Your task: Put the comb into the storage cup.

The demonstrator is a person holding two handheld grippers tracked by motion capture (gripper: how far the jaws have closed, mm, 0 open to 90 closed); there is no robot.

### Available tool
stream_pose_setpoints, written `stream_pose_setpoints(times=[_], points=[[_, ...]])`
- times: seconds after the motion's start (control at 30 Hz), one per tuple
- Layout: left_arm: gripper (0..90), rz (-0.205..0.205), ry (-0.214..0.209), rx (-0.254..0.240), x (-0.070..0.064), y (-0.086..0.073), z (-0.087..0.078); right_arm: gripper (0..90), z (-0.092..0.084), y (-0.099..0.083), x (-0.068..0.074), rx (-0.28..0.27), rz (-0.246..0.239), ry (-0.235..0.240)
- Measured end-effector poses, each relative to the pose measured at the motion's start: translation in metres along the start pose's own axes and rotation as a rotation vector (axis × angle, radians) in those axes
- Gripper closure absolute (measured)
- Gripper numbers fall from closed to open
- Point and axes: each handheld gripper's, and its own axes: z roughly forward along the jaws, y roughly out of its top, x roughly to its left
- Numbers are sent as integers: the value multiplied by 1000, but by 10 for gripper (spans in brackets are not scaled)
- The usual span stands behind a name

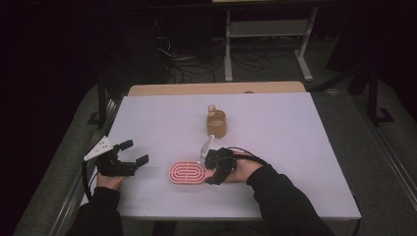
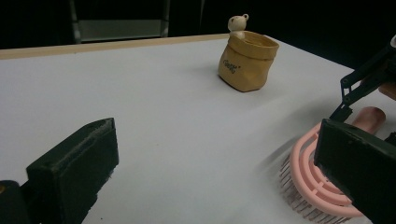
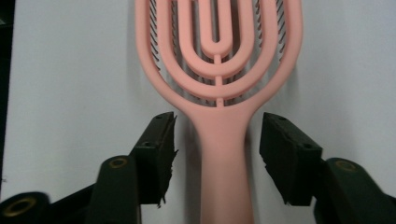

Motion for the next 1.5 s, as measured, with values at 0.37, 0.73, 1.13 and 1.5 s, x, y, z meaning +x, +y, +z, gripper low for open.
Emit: stream_pose_setpoints(times=[0.37, 0.73, 1.13, 1.5], points=[[0, 0, 0, 2, 0, 0, 1, 625, 2, 0, 1, 5, -26, -15], [0, 2, 1, 4, 0, 0, 1, 660, 1, -2, 0, 3, -37, -3], [0, 1, 0, 6, 0, 0, 1, 668, -10, -1, 1, -46, -45, -41], [0, -1, -1, 6, 1, 0, 1, 671, -34, -8, -4, -96, -9, -61]])
